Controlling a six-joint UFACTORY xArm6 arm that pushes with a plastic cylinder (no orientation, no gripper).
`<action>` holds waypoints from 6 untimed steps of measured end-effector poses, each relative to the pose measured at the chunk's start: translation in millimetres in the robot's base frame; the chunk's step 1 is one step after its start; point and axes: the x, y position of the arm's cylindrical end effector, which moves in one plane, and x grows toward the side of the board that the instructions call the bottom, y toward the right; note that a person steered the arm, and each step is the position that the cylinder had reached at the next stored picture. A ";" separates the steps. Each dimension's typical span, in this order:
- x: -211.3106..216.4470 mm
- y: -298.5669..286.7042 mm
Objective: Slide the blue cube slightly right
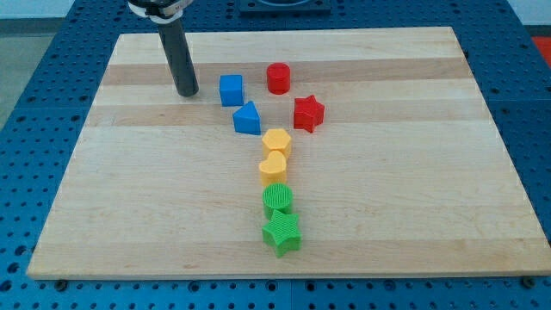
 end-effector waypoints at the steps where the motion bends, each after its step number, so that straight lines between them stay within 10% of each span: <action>1: 25.9 7.6; 6: -2.4 70.9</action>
